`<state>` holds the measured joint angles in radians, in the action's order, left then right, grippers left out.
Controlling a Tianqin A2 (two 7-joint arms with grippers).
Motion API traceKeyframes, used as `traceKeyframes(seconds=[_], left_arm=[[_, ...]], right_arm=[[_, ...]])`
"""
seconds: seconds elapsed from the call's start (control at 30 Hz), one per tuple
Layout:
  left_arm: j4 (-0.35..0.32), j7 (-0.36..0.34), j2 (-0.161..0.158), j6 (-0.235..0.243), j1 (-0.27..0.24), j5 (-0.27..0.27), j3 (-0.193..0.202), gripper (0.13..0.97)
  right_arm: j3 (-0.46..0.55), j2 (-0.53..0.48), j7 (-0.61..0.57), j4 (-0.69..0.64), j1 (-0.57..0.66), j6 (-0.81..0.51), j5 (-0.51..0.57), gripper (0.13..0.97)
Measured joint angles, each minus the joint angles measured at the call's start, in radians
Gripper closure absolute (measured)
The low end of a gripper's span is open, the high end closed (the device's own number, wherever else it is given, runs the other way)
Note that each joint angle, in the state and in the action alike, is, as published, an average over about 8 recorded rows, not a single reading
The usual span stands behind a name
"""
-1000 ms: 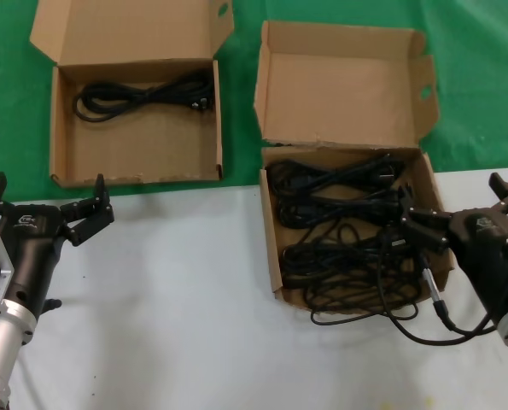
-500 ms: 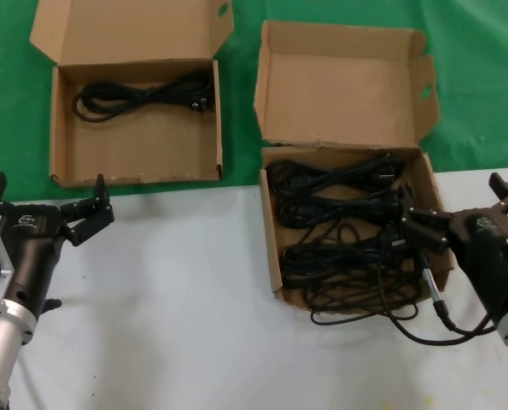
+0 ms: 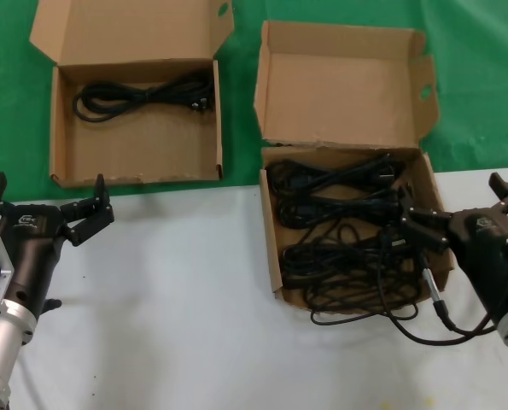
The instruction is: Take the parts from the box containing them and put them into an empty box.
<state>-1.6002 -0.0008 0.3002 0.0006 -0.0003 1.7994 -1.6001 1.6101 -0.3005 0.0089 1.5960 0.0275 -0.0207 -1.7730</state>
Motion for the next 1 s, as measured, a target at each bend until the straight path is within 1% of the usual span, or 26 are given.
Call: traceKeyframes(seconds=[1.0], left_arm=[[0.000, 0.000, 0.000, 0.000, 0.000, 0.000, 0.000, 0.132]], right_arm=[[0.000, 0.000, 0.000, 0.000, 0.000, 0.000, 0.000, 0.129]])
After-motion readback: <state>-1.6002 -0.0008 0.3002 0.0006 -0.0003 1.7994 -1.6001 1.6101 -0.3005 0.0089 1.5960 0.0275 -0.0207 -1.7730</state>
